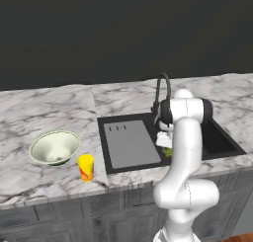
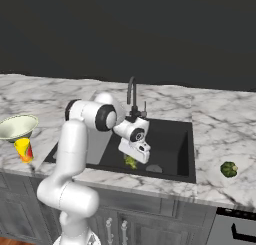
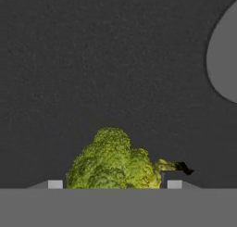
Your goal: Remove the broccoli and broccoli from the sink. Then move the bowl and cup from the counter to the sink for washing.
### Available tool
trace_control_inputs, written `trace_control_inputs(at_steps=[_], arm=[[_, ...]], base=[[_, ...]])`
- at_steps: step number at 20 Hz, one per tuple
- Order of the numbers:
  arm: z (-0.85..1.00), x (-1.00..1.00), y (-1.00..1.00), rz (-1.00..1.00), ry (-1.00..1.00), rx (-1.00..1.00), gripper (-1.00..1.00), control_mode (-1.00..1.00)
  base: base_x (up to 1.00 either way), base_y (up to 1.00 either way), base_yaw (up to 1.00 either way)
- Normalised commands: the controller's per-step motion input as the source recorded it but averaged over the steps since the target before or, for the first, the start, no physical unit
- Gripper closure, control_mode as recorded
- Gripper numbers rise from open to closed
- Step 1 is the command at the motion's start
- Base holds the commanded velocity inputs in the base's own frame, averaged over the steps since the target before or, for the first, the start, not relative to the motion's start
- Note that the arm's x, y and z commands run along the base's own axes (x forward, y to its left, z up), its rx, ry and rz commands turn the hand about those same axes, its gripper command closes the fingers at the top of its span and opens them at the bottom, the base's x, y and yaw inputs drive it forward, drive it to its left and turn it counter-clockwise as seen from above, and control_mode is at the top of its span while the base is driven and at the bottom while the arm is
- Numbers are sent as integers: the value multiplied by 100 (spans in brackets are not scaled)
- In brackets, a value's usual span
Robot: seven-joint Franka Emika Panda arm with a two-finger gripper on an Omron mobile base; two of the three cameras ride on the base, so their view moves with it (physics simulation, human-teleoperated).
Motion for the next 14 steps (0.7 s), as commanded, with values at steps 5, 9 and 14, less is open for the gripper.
trace_control_inputs(at_steps=[5,9,14], arm=[[45,0,-18,0,-3,6,100,-100],[39,2,-16,0,-2,2,100,-100],[44,1,-14,4,-11,0,100,-100]], base=[[0,0,0],[0,0,0],[0,0,0]])
